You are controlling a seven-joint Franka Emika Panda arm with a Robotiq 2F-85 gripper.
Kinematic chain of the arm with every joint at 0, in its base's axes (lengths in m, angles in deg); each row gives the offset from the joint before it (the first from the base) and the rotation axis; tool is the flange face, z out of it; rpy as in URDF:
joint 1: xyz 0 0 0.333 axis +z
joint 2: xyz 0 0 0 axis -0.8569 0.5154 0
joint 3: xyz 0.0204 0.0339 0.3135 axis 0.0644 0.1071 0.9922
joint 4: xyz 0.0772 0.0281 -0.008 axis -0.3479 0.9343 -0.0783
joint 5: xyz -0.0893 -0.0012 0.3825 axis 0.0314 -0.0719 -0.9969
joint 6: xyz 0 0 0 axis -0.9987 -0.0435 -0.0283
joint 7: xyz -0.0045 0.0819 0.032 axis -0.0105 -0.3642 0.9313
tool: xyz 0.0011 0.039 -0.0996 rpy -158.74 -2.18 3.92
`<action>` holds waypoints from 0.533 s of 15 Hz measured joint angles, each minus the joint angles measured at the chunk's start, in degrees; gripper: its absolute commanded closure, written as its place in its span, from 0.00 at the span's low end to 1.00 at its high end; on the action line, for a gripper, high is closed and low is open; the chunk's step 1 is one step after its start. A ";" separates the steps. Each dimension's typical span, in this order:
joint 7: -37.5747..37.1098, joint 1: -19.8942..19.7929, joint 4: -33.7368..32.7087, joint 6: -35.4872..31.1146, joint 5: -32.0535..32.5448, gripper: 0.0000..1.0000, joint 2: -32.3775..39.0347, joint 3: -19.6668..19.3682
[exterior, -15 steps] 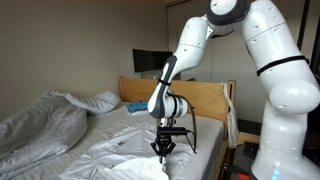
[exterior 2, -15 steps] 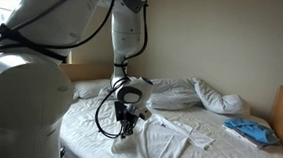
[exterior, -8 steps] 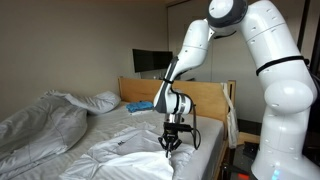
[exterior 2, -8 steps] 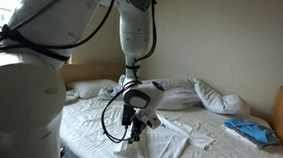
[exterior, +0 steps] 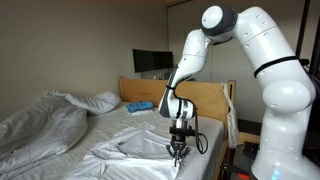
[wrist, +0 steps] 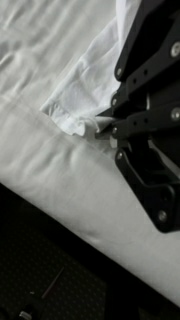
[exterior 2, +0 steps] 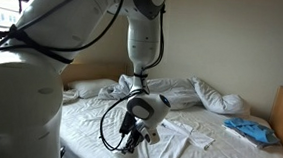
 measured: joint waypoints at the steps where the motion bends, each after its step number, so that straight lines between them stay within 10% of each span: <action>1: 0.03 0.80 -0.38 1.08 -0.67 0.67 0.96 -1.12; 8: 5.22 1.60 0.07 3.05 -2.00 0.30 4.97 -10.01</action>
